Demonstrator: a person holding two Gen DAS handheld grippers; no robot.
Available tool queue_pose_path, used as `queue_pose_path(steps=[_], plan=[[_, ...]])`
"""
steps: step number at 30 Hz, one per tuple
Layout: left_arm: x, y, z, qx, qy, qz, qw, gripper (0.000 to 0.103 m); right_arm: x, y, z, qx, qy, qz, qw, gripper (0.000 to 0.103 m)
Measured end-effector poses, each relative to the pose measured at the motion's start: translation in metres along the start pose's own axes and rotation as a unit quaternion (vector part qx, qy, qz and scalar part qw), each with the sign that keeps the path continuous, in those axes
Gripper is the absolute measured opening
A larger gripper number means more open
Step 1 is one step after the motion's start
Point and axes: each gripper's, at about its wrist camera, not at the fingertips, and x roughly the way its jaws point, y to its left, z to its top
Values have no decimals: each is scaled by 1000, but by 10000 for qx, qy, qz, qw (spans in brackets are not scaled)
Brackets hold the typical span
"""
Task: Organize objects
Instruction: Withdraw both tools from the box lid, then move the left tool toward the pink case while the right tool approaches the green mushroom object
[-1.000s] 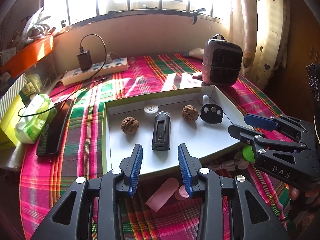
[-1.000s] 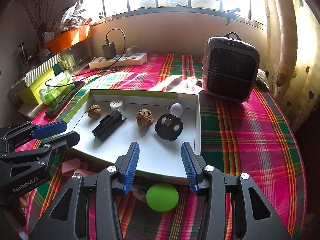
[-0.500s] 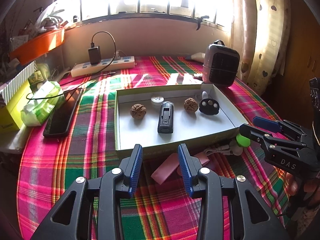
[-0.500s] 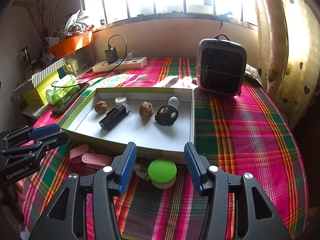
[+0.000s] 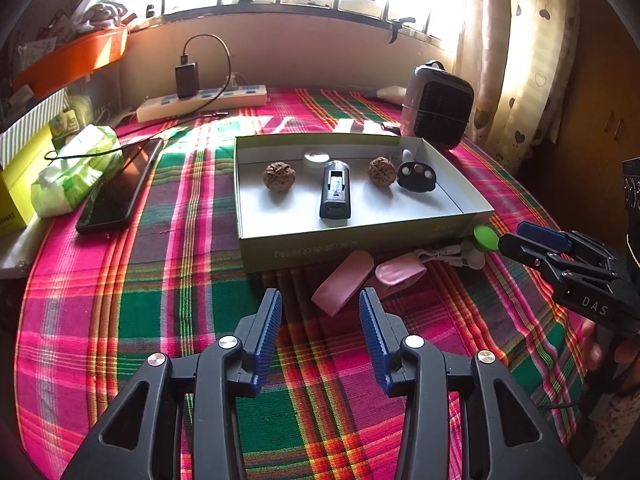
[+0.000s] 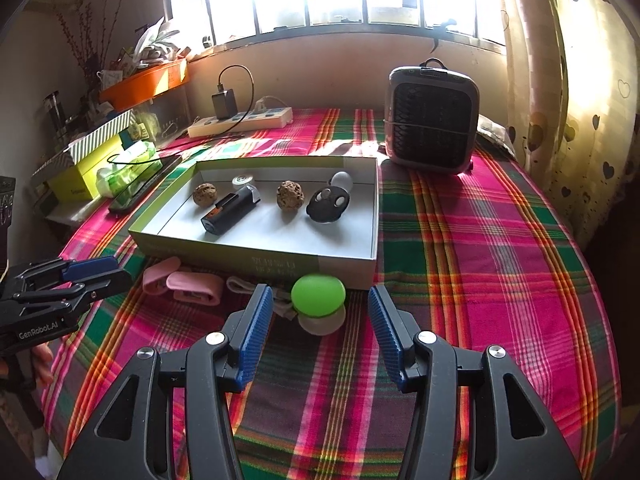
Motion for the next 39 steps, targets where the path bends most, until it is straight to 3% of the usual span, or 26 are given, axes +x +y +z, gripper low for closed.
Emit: queue_pose_path(steps=[10, 31, 39], plan=[[20, -4, 5, 196, 149, 2, 9997, 39, 4, -4, -4, 51, 108, 7, 9999, 51], [41, 0, 11, 71, 260, -7, 9996, 39, 29, -7, 5, 224, 344, 14, 9992, 51], [40, 8, 10, -99, 239, -82, 9996, 32, 31, -8, 6, 206, 333, -39, 9992, 49]])
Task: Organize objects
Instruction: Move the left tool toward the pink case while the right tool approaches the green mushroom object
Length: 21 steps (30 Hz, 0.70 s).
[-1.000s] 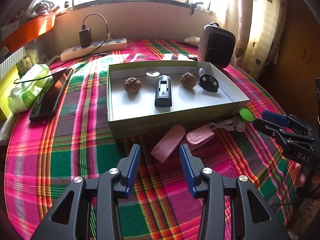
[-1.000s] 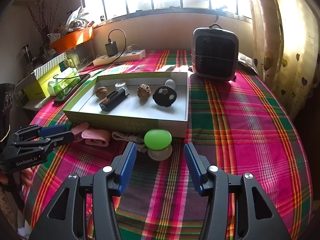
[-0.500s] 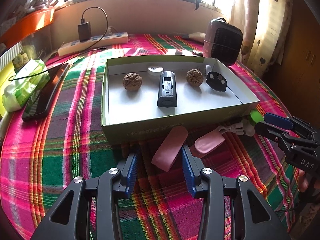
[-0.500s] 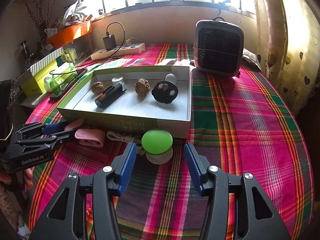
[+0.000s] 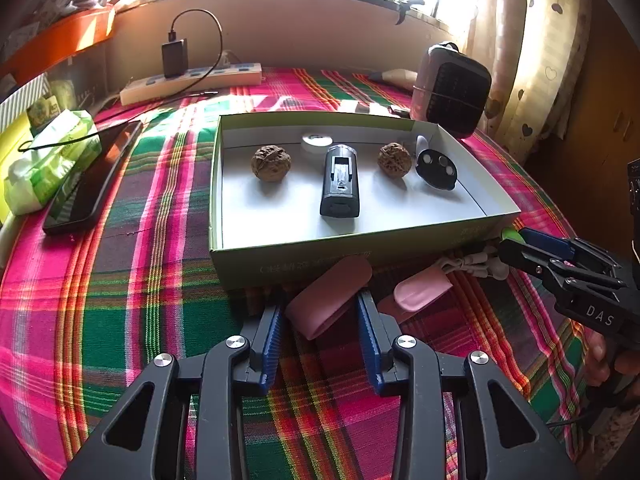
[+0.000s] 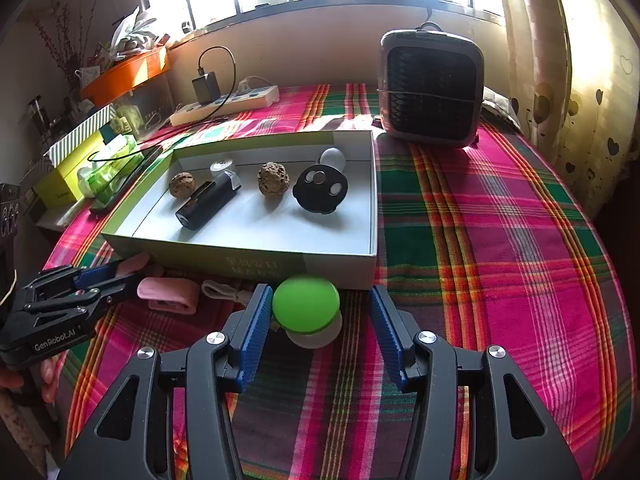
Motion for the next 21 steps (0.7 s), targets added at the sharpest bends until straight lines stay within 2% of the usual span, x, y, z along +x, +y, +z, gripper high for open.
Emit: queue_pose_path(steps=[6, 21], plan=[[-2, 1, -3, -43, 17, -69, 10000, 26, -3, 4, 0, -58, -27, 74, 10000, 35], [-12, 0, -12, -82, 8, -186, 9998, 19, -18, 0, -12, -52, -22, -85, 9999, 35]])
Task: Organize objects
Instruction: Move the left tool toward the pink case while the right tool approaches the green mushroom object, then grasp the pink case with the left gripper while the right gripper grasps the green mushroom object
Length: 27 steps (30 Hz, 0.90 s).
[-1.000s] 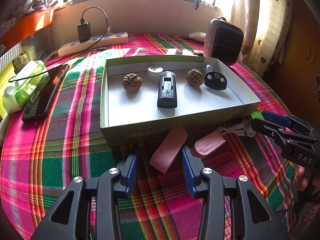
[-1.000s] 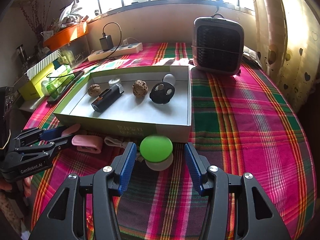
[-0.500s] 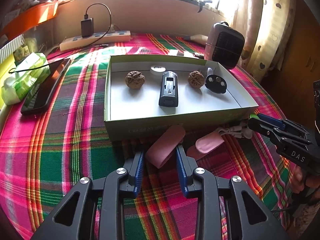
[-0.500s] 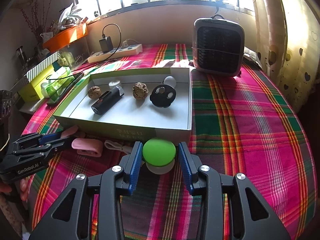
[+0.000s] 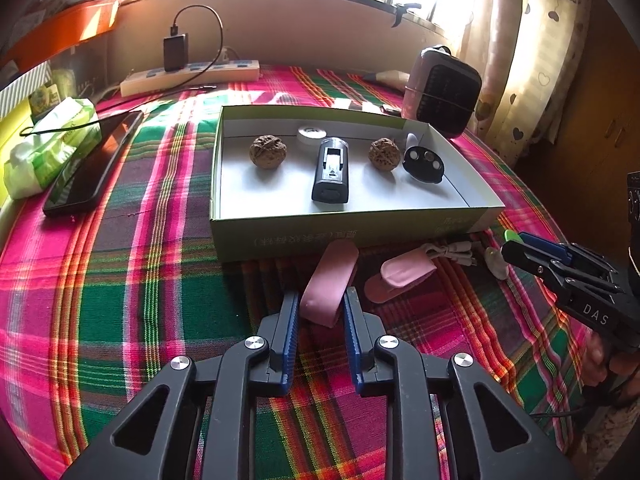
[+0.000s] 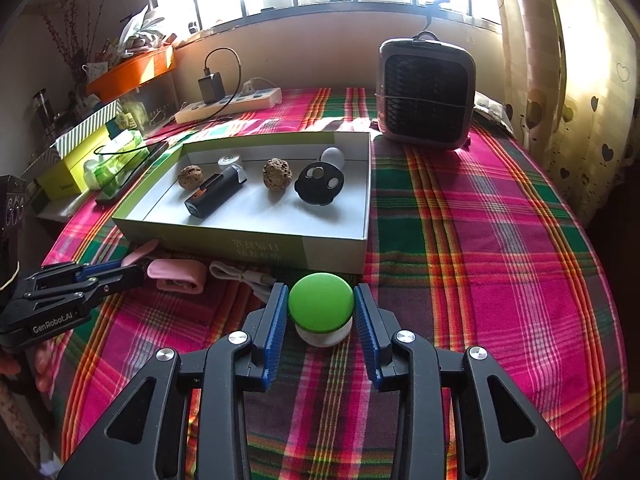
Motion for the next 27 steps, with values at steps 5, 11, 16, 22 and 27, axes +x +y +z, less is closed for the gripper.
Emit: queue_pose_path(steps=[5, 11, 16, 22, 27], plan=[[-4, -6, -5, 70, 59, -4, 10000, 19, -3, -4, -4, 31, 26, -28, 10000, 35], [-5, -10, -8, 178, 77, 31, 9998, 19, -4, -6, -7, 65, 29, -19, 10000, 35], [-1, -8, -5, 204, 121, 36, 9997, 30, -4, -8, -7, 60, 22, 17, 10000, 35], [5, -12, 2, 371, 137, 192, 9990, 33, 0, -7, -7, 37, 72, 91, 9999, 35], [9, -14, 5, 457, 120, 286, 9985, 33, 5, -7, -7, 29, 150, 60, 9999, 36]])
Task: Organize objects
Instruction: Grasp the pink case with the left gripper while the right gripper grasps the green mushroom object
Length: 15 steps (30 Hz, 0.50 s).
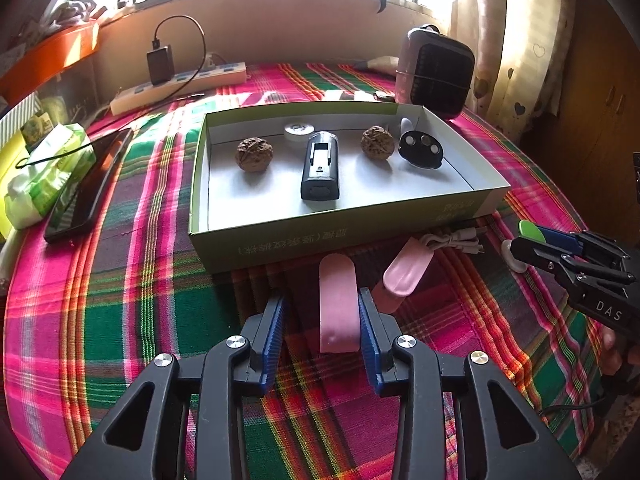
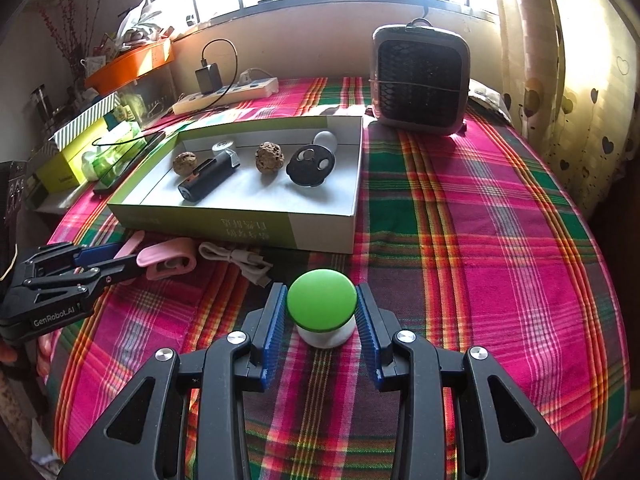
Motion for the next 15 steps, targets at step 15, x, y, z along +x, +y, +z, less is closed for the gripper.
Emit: queue_pose_path(steps=[15], plan=[[3, -2, 2, 38, -65, 155, 9999, 27, 8, -1, -1, -2, 185, -112, 9998, 39]])
